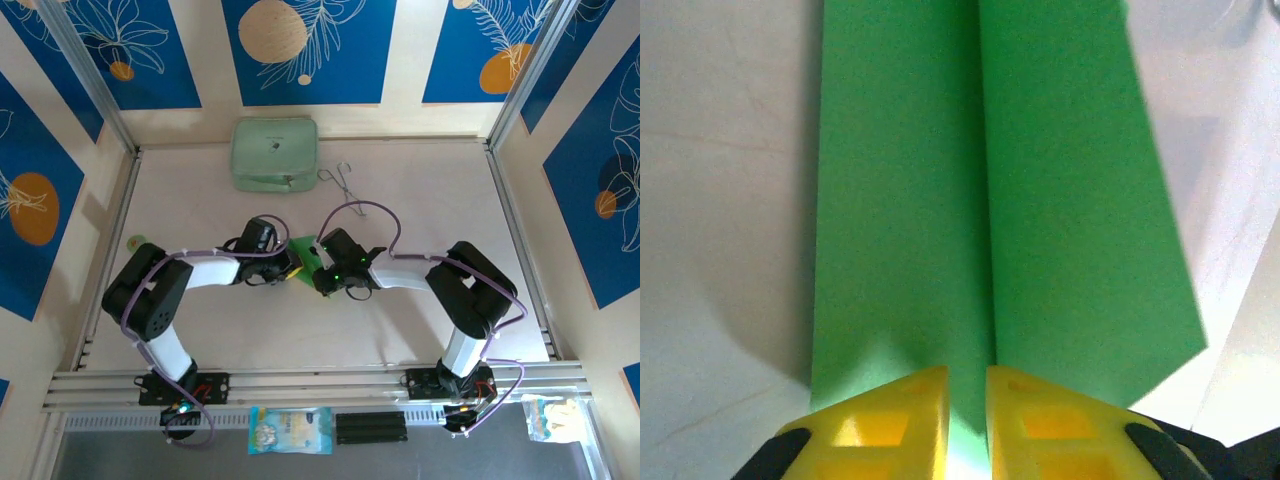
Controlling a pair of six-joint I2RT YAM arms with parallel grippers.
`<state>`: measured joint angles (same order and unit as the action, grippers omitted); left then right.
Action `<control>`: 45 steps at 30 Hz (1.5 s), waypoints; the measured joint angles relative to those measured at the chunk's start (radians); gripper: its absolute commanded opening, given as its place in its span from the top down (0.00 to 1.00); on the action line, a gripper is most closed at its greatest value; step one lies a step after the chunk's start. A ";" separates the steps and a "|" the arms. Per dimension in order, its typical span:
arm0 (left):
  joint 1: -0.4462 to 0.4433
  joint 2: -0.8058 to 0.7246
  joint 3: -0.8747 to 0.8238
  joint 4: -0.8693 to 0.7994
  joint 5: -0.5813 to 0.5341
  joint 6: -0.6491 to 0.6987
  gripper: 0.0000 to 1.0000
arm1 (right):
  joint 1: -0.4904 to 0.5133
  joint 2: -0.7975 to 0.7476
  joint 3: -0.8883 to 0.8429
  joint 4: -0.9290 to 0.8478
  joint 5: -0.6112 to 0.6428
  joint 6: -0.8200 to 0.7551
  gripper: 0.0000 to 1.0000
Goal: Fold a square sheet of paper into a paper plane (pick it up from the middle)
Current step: Fourth fold the wing at the center of the table.
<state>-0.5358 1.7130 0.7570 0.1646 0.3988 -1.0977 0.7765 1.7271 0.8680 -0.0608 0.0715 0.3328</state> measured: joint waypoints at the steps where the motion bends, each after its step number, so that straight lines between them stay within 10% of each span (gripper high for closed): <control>1: -0.001 0.005 0.002 0.000 0.002 0.002 0.79 | -0.002 -0.001 0.000 0.000 -0.005 0.000 0.87; 28: -0.004 0.042 0.038 -0.046 0.012 0.033 0.77 | 0.036 -0.031 0.000 -0.002 0.105 -0.039 0.78; 45: -0.004 0.042 0.039 -0.049 0.012 0.033 0.78 | 0.040 -0.031 0.000 0.030 0.105 -0.049 0.92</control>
<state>-0.5400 1.7554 0.7959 0.1158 0.4110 -1.0645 0.8169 1.6958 0.8680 -0.0311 0.1761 0.2836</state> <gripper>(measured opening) 0.224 0.092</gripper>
